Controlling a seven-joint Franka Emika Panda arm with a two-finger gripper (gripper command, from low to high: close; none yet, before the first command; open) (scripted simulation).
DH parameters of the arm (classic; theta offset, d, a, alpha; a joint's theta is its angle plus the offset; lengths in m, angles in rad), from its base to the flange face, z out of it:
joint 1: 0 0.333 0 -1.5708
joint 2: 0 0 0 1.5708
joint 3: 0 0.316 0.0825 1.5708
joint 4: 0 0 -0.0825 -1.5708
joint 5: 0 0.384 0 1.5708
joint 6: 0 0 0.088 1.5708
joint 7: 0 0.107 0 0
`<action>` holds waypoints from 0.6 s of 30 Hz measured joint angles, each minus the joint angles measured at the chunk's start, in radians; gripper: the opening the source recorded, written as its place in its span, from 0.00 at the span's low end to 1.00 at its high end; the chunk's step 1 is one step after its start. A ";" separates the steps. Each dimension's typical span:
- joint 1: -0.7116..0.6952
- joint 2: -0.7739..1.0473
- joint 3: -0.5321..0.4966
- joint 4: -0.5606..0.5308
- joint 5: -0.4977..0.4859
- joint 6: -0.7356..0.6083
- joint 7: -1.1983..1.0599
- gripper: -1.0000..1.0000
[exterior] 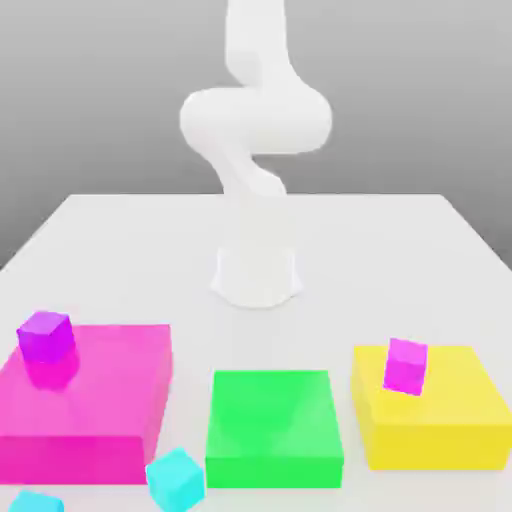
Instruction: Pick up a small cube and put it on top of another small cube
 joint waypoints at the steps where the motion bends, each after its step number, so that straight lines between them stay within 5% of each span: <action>1: 0.002 0.039 -0.014 0.006 0.007 0.007 -0.010 0.50; 18: -0.019 0.659 -0.199 0.105 0.164 0.122 -0.212 0.50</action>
